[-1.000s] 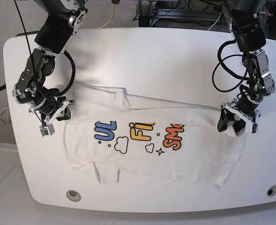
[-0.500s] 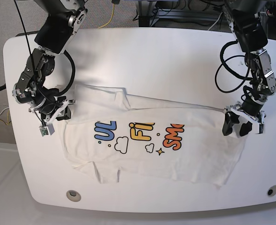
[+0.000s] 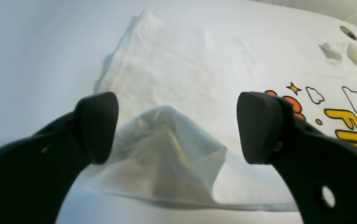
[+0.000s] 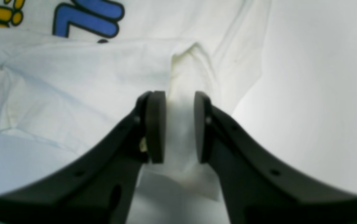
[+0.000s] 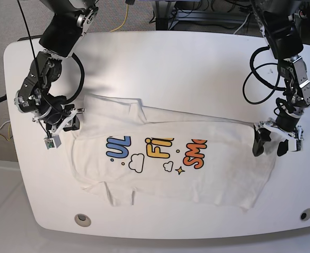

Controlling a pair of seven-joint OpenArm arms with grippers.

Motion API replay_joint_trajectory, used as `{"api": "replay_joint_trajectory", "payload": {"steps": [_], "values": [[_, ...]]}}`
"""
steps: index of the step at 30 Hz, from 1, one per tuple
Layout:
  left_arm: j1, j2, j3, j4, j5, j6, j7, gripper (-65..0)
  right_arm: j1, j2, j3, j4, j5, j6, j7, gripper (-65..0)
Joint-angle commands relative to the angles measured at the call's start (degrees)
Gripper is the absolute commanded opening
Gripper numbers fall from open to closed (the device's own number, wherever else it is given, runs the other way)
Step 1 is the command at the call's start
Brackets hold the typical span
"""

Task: Fold the T-shirt properly
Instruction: 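Lower the folded edge with both grippers onto the shirt body, then open both grippers and regrasp the folded edge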

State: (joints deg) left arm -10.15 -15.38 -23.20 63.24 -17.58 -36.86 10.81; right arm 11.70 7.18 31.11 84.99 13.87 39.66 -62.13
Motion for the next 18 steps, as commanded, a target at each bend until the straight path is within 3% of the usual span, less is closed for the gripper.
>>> {"api": "replay_joint_trajectory", "payload": {"steps": [1, 6, 9, 11, 15, 16, 18], "values": [[-0.3, -0.6, -0.2, 2.0, -1.2, -0.5, -1.5, -9.0, 1.3, 0.6, 0.0, 0.9, 1.1, 0.3, 1.0, -49.0], [4.5, 0.7, 0.4, 9.2, -1.2, -0.5, -1.5, -15.8, 1.2, 0.5, 0.0, 0.9, 1.0, 0.3, 1.0, -49.0], [6.2, 2.8, 1.6, 13.9, -1.2, -0.5, -1.5, -28.4, 1.2, 0.5, 0.0, 0.9, 0.9, 0.3, 1.0, -49.0], [7.1, 3.6, 1.8, 16.5, -1.2, -0.5, -1.1, -40.5, 1.2, 0.5, 0.0, 0.9, 1.0, 0.3, 0.9, -49.0], [7.6, 4.1, 1.9, 19.9, -1.2, -0.5, 2.5, -59.6, 1.2, 0.5, 0.0, 0.9, 1.1, 0.3, 0.9, -49.0], [7.6, 4.1, 1.9, 20.6, -1.2, -0.5, 4.1, -63.6, 1.2, 0.5, 0.0, 0.9, 1.1, 0.3, 0.9, -49.0], [7.6, 4.1, 1.9, 21.4, -1.2, -0.5, 6.0, -64.6, 1.2, 0.5, 0.0, 0.9, 1.1, 0.3, 0.9, -49.0]]}}
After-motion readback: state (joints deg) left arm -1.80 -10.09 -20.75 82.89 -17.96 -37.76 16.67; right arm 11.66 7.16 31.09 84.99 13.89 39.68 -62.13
